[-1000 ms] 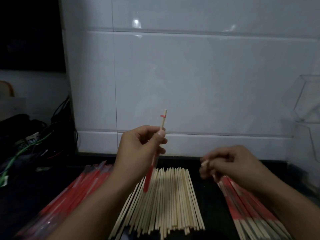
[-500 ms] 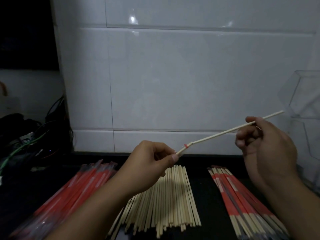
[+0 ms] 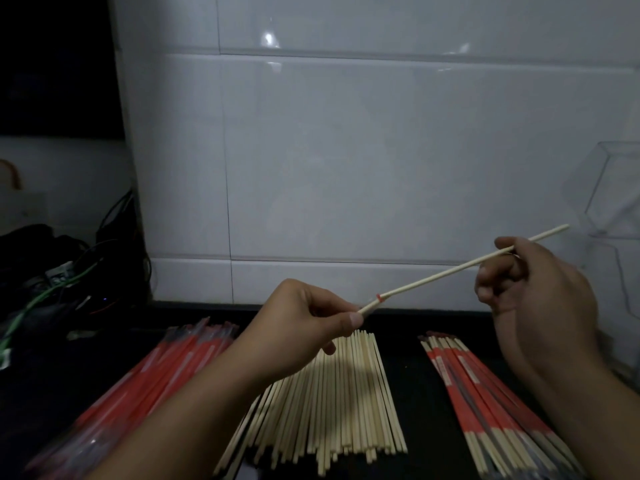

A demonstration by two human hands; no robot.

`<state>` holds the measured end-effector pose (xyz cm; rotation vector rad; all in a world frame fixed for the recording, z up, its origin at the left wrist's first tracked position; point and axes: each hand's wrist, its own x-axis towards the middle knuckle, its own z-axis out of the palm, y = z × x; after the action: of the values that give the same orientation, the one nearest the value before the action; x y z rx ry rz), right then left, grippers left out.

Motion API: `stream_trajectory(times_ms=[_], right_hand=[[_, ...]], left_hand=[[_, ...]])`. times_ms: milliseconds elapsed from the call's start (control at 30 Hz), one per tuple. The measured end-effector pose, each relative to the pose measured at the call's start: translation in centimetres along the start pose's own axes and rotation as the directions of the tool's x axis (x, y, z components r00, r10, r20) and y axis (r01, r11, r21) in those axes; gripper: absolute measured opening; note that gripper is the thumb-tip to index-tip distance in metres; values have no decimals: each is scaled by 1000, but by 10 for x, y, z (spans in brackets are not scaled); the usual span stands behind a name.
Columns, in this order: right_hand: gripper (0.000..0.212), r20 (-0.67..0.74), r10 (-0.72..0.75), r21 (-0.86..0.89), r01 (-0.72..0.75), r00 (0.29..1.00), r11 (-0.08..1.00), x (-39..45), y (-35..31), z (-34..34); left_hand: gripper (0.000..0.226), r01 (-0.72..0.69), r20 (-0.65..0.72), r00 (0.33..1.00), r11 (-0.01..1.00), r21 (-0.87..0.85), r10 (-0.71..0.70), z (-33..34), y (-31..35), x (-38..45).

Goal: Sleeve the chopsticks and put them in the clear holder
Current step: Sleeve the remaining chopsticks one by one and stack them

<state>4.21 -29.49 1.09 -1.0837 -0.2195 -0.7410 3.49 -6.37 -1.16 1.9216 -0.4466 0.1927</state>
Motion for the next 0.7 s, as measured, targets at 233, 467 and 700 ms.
stream_trajectory(times_ms=[233, 467, 700], right_hand=[[24, 21, -16, -38, 17, 1000, 999, 0, 3, -1], [25, 15, -26, -52, 26, 1000, 998, 1, 4, -2], [26, -16, -70, -120, 67, 997, 990, 1, 6, -4]], left_hand=[[8, -3, 14, 1000, 999, 53, 2, 1, -1, 0], [8, -15, 22, 1000, 997, 81, 14, 0, -1, 0], [6, -22, 20, 1000, 995, 101, 20, -1, -2, 0]])
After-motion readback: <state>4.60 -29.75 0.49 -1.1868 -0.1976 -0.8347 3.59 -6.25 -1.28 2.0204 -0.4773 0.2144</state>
